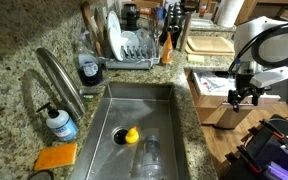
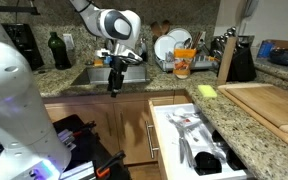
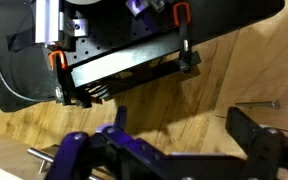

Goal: Close the open drawer

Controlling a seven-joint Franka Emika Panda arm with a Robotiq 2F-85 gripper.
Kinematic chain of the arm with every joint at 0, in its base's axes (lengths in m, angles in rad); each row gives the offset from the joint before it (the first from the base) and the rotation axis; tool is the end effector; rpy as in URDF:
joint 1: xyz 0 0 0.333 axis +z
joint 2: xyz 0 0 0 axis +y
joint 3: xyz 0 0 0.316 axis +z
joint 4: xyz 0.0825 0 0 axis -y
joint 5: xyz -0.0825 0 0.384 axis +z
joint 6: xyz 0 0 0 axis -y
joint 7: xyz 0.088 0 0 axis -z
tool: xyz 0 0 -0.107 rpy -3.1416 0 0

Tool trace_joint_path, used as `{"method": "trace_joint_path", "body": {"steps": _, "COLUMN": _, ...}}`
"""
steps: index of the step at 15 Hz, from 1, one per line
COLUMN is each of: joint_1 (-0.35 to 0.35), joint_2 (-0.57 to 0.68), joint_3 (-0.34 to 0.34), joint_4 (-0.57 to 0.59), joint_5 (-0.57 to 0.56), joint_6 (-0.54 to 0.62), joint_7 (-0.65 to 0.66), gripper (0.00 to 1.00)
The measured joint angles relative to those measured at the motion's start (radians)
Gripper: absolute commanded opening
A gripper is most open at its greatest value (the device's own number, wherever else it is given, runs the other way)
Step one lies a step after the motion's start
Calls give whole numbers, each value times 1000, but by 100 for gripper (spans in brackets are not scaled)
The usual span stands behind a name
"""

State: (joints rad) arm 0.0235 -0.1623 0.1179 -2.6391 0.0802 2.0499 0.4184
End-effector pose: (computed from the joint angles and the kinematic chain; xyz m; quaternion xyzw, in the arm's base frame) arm 0.3640 0.0545 0.2726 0.9634 -0.1629 -0.2097 0.0377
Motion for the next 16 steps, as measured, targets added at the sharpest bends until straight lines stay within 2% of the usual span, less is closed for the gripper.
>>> {"method": "trace_joint_path", "body": {"steps": 5, "joint_1": 0, "joint_2": 10, "joint_3": -8, "joint_4": 2, "joint_5": -2, "joint_6": -1, "joint_7": 13, "gripper": 100}}
{"method": "trace_joint_path", "body": {"steps": 11, "joint_1": -29, "joint_2": 171, "joint_3": -96, "joint_4": 48, "joint_5": 47, "joint_6": 46, "joint_7": 17, "gripper": 100}}
{"method": "trace_joint_path", "body": {"steps": 16, "joint_1": -31, "joint_2": 197, "joint_3": -99, "joint_4": 67, "joint_5": 49, "joint_6": 47, "joint_7": 18, "gripper": 100}}
